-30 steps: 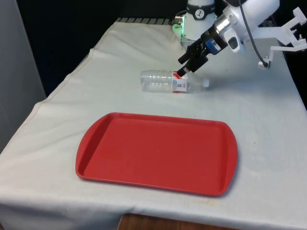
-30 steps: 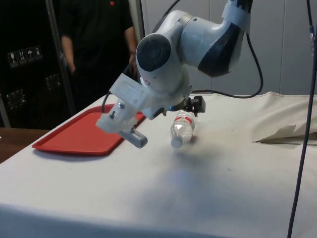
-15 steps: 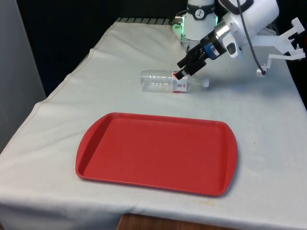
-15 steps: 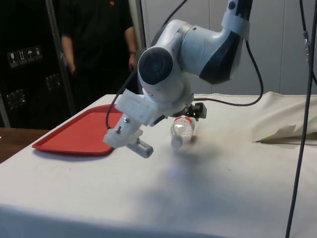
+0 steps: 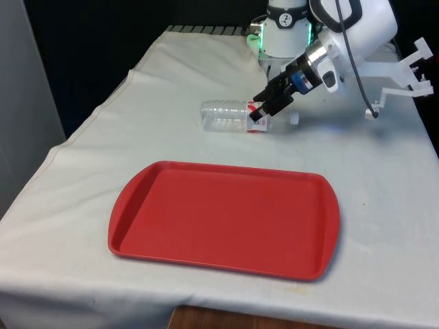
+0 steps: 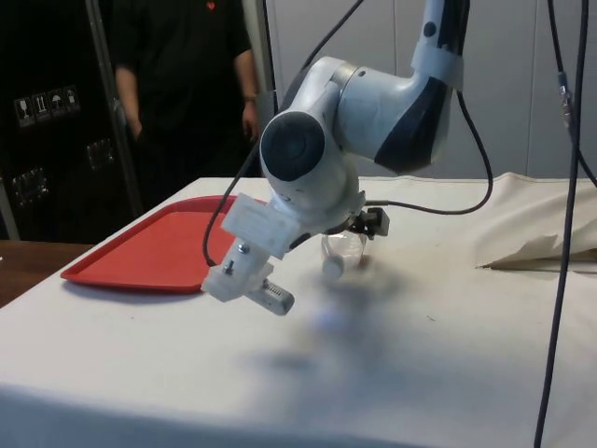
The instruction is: Place the bottle upright on the tray.
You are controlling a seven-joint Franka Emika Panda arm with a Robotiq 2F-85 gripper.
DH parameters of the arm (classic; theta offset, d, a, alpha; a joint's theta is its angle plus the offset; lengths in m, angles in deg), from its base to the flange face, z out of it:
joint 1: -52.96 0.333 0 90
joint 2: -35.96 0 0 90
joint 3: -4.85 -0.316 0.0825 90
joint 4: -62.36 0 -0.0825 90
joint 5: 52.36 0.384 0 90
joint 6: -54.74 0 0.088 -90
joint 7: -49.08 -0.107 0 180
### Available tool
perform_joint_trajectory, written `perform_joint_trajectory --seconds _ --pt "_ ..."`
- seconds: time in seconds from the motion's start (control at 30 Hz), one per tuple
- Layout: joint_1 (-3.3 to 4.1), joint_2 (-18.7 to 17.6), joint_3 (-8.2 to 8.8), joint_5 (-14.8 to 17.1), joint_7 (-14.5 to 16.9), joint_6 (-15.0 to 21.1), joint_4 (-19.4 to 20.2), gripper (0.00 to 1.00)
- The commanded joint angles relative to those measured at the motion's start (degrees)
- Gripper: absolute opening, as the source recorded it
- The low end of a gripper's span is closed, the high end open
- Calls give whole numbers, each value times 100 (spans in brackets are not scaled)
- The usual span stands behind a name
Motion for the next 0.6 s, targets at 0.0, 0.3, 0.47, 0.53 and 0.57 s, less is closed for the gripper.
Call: perform_joint_trajectory --seconds 0.0,0.3,0.47,0.53,0.57 --pt "17 -34 11 -63 -63 0 -29 100" --pt "11 -166 11 -120 -189 17 -97 100" --pt "11 -235 17 -132 -241 17 -149 100" --pt "11 -258 17 -132 -246 11 -166 100" --pt "6 -264 17 -132 -252 11 -172 100"
